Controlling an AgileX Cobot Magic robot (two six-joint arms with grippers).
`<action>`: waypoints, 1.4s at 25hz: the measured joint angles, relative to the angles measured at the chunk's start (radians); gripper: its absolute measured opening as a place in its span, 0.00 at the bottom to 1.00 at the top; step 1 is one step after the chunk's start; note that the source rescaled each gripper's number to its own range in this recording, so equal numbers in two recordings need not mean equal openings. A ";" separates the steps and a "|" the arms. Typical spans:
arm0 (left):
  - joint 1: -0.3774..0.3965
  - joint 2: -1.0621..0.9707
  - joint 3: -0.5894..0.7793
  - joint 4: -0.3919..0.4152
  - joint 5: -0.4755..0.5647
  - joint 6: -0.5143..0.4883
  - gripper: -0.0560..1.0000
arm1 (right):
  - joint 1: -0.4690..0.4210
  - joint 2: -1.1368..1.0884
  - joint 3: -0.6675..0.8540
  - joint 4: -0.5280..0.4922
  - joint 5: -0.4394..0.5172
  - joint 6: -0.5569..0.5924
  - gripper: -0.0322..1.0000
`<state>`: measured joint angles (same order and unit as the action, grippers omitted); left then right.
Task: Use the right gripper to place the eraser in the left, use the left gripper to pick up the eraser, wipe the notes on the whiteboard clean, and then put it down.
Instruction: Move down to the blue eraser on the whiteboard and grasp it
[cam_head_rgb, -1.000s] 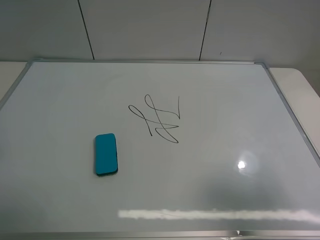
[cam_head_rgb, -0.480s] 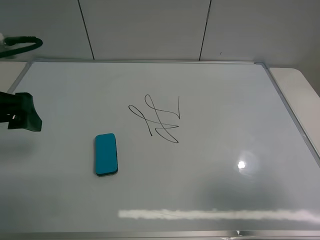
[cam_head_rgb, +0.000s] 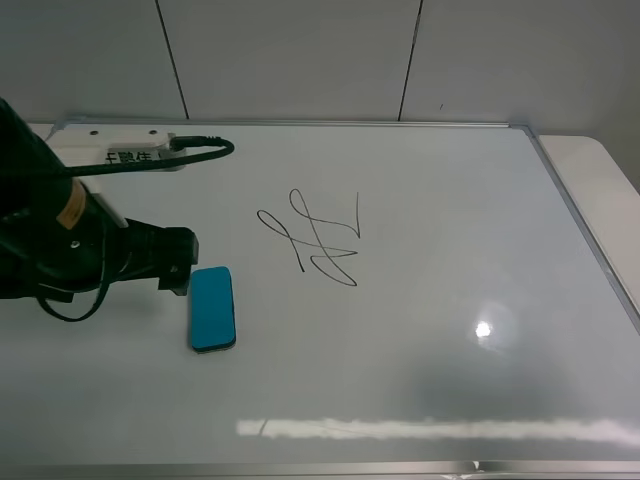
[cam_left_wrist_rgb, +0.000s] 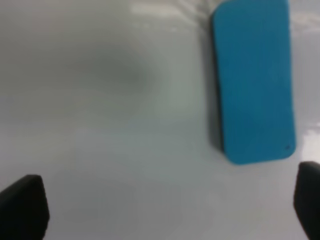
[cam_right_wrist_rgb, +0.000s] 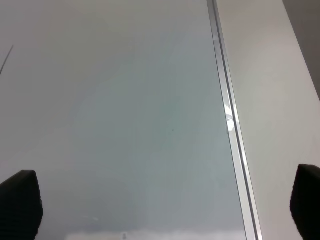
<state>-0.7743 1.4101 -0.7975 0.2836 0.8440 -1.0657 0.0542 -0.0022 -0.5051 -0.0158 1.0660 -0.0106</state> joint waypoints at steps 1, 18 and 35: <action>-0.002 0.037 -0.024 0.001 -0.001 -0.003 1.00 | 0.000 0.000 0.000 0.000 0.000 0.000 1.00; -0.005 0.335 -0.160 0.009 -0.133 -0.003 1.00 | 0.000 0.000 0.000 0.000 -0.001 0.000 1.00; 0.154 0.353 -0.161 -0.170 -0.156 0.225 1.00 | 0.000 0.000 0.000 0.000 -0.001 0.000 1.00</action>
<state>-0.6202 1.7633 -0.9581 0.1138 0.6878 -0.8406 0.0542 -0.0022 -0.5051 -0.0158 1.0653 -0.0106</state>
